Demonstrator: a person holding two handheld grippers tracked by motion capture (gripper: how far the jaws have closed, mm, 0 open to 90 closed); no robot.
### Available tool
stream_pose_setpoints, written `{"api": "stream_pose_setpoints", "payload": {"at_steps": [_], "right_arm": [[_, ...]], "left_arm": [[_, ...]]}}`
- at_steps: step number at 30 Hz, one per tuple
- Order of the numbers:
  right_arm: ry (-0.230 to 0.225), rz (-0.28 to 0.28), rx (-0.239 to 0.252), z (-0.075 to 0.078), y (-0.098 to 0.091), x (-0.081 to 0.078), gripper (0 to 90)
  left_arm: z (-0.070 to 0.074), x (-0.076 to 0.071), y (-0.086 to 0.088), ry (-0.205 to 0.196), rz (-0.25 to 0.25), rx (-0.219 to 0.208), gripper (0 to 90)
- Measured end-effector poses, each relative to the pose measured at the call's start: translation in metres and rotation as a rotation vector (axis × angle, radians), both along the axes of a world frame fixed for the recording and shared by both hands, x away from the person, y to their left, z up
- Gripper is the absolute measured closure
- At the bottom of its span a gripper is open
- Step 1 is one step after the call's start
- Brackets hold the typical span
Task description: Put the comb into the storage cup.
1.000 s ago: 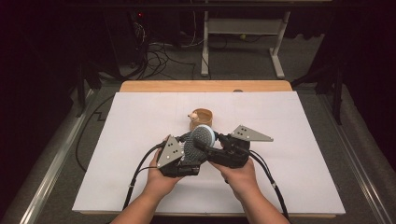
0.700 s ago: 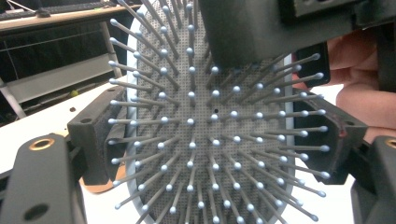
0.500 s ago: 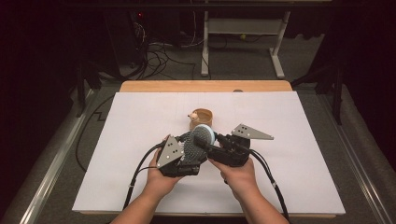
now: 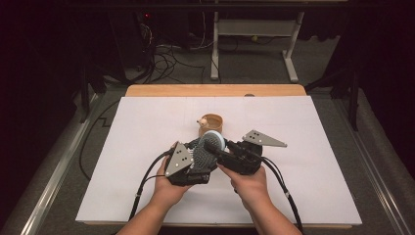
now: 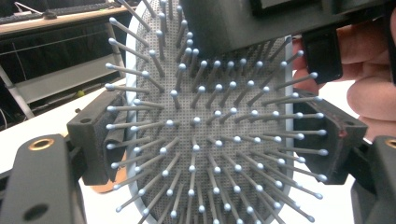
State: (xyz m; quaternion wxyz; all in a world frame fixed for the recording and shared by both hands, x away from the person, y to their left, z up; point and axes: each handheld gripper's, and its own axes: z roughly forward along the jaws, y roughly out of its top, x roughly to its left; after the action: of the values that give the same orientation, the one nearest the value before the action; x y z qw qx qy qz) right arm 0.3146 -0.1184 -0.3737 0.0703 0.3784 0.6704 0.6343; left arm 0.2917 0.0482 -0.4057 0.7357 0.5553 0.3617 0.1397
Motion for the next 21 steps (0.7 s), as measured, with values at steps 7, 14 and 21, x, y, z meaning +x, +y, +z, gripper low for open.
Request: {"api": "stream_pose_setpoints", "payload": {"at_steps": [7,14,21], "right_arm": [[0.009,-0.008,0.005,-0.0004,0.0007,0.0012,57.9],[0.010,-0.013,0.008,0.0024,0.0000,0.0002,59.7],[0.012,-0.020,0.003,0.0038,0.0014,0.0000,60.4]], "left_arm": [[-0.0002,0.0011,0.0002,0.000,0.003,0.008,20.6],[0.0018,0.0001,-0.0004,-0.006,0.000,0.003,20.4],[0.0018,0.0005,0.0001,-0.005,0.003,0.001,20.3]]}}
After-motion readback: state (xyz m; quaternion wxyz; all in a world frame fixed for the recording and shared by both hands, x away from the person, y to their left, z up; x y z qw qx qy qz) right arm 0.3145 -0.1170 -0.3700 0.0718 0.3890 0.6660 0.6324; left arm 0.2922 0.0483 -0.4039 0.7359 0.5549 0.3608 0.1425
